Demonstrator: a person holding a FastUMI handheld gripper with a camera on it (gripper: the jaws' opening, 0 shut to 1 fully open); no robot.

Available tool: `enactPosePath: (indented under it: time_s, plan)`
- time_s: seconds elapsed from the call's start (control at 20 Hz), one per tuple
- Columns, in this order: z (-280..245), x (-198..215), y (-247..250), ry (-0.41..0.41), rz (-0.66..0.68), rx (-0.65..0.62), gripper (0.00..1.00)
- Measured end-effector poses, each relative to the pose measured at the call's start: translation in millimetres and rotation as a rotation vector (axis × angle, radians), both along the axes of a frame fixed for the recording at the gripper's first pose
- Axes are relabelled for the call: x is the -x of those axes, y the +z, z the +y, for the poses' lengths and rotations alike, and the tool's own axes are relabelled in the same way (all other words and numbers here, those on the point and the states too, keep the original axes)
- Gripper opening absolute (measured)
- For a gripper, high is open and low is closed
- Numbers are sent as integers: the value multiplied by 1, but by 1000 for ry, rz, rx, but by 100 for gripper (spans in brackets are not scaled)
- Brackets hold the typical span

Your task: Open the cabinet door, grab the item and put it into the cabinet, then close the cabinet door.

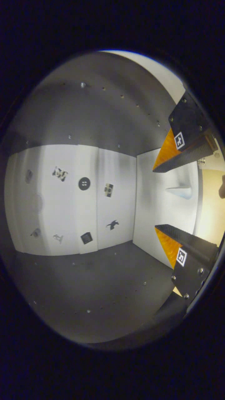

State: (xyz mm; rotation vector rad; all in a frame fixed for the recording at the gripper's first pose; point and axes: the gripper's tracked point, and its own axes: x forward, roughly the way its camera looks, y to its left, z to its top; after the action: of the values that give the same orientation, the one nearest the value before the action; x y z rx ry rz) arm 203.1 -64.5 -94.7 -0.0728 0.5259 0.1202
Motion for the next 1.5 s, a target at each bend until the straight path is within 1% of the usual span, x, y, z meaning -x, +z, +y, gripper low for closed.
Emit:
enactPosePath:
  time_s: [0.2, 0.4, 0.5, 0.8, 1.1, 1.15, 1.25, 1.5]
  plan:
    - [-5, 22, 42, -15, -172, 47, 98]
    - [4, 65, 76, -6, -308, 126, 98]
    - [10, 92, 90, -10, -355, 138, 98]
    - [14, 182, 123, -43, -446, 102, 98]
    - [-6, 283, 123, -89, -443, 107, 98]
    - [-13, 301, 122, -105, -440, 119, 97]
    - [-37, 336, 124, -167, -437, 153, 98]
    - [-102, 426, 124, -374, -392, 184, 98]
